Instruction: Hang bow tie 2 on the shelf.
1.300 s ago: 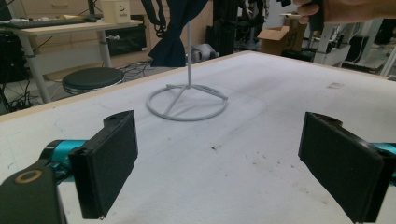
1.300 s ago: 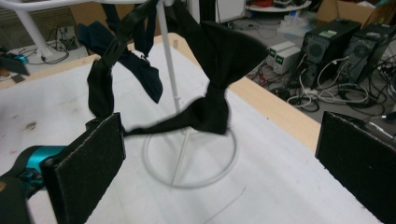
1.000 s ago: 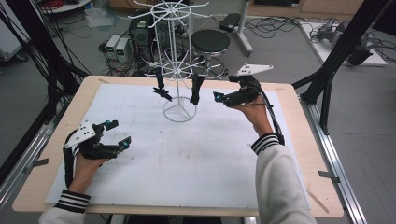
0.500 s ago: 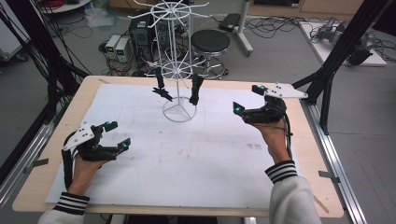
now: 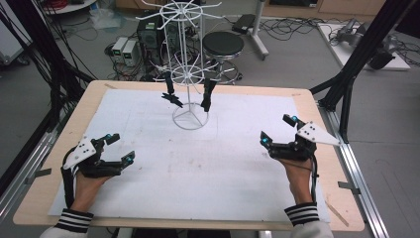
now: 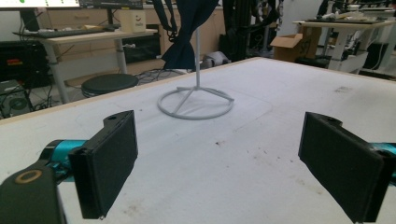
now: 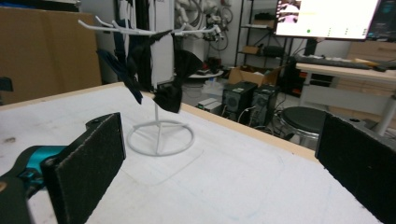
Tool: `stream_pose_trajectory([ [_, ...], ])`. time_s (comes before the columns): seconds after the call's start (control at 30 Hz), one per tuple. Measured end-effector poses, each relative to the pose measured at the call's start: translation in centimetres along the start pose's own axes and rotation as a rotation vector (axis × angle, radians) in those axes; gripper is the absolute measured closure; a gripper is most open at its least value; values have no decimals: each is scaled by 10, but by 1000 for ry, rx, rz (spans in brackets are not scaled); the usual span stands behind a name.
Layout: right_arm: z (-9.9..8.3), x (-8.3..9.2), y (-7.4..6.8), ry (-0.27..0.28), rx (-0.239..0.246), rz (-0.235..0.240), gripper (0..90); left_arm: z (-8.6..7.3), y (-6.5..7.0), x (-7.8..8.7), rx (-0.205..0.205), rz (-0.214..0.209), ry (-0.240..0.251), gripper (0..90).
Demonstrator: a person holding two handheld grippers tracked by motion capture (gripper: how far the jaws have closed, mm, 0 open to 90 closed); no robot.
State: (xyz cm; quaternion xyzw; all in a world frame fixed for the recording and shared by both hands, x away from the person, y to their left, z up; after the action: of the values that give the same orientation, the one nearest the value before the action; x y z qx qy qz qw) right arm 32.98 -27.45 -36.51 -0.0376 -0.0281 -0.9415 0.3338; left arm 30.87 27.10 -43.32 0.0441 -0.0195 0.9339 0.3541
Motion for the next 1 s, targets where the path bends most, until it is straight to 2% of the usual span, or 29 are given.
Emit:
stream_pose_trajectory([
  [0.13,-20,9,-7,3,25,-34,8,-4,2,3,1,14,13,123],
  [0.27,-40,16,-11,-1,35,-45,8,-10,5,8,-7,30,26,123],
  [0.37,-53,21,-12,17,24,-40,8,-15,6,11,-13,49,33,123],
  [0.43,-60,24,-13,2,19,-56,8,-18,6,13,-13,64,38,123],
  [0.57,-74,27,-13,17,16,-63,8,-21,9,16,-21,81,64,123],
  [0.6,-77,27,-14,9,-2,-59,8,-21,9,16,-22,83,68,123],
  [0.67,-79,24,-15,-6,10,-52,8,-22,9,17,-25,83,69,123],
  [0.73,-79,22,-17,3,17,-47,8,-22,9,17,-19,84,70,123],
  [1.0,-83,17,-16,-12,-10,-41,8,-22,8,17,-10,83,78,123],
])
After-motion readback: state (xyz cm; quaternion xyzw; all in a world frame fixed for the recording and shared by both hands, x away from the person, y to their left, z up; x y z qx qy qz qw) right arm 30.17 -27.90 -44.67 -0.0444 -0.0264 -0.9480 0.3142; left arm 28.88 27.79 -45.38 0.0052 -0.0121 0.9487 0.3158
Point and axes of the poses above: each handheld gripper's, and its own axes: x roughly backward along the jaws, z roughly out of its top, y roughly to its right, the point moved 2 cm from there along -x, roughly forward along the jaws, and after that the axes turned 2 degrees about z, right-handed, at the moved point
